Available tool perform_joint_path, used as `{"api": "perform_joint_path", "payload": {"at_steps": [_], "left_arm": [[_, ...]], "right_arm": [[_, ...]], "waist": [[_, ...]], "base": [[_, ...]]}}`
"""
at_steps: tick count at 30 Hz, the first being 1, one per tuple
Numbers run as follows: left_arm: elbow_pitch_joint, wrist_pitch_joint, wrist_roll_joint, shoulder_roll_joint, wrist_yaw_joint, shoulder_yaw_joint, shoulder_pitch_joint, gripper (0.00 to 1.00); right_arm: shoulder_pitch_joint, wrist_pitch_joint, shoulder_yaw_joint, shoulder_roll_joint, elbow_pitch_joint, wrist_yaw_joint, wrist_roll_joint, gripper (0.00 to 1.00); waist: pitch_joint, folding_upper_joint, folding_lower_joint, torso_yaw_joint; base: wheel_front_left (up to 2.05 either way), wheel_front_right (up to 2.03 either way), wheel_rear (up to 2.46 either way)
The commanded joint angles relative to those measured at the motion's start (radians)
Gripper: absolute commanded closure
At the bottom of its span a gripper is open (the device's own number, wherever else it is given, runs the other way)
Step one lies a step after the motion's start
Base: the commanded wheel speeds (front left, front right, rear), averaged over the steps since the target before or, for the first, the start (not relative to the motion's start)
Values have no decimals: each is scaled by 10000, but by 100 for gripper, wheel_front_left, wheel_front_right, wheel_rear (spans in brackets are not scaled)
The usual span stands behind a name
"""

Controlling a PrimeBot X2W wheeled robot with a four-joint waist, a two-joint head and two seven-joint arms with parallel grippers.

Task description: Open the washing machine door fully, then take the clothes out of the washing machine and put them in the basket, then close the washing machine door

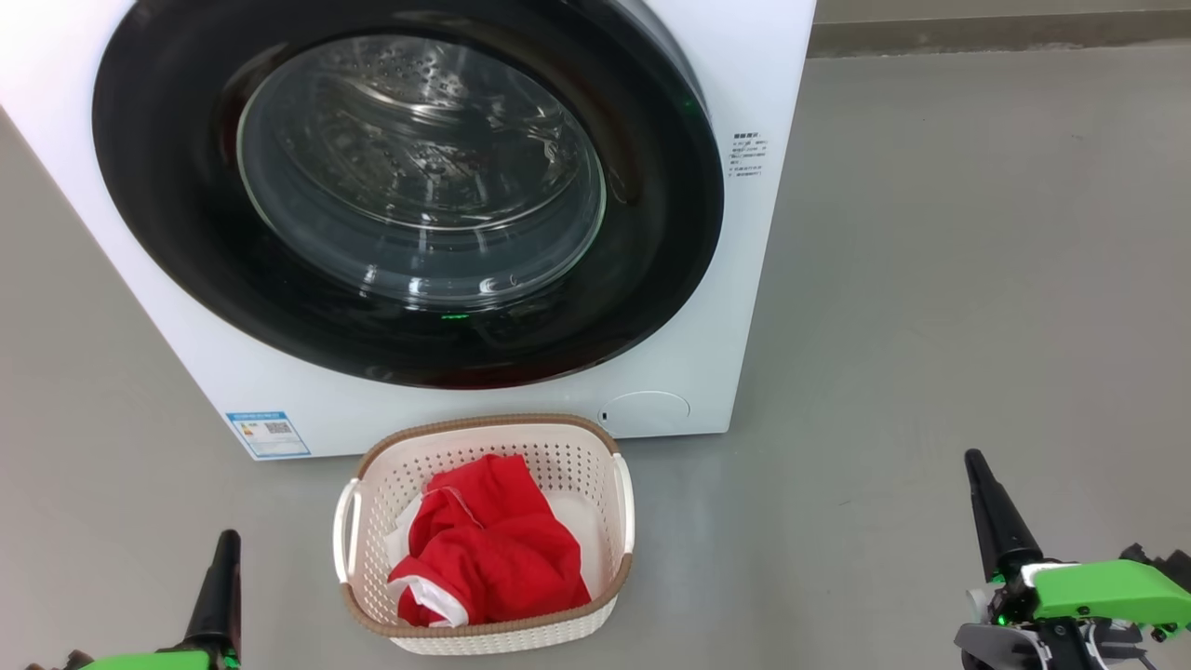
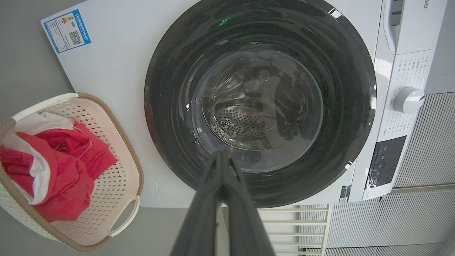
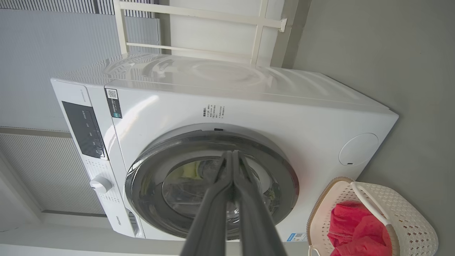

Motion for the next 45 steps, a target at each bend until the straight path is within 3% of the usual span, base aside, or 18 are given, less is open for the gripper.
{"api": "perform_joint_path", "payload": {"at_steps": [1,7,45], "left_arm": [[-154,109,-343,97,-98,380,-498,100],[-83,247,-839,60,-119,459,-539,100],[-84,252,-833,56,-119,466,-539,100]], "right_arm": [[26,117,78,-3,-318,-10,340,100],[91,283,-72,77,-334,-11,827,100],[86,327,-126,115,-331,-11,782,100]], "waist": [[-12,-1,0,1],[-42,-1,0,2],[-42,-1,0,2]], "base": [[0,0,0],[0,0,0],[0,0,0]]}}
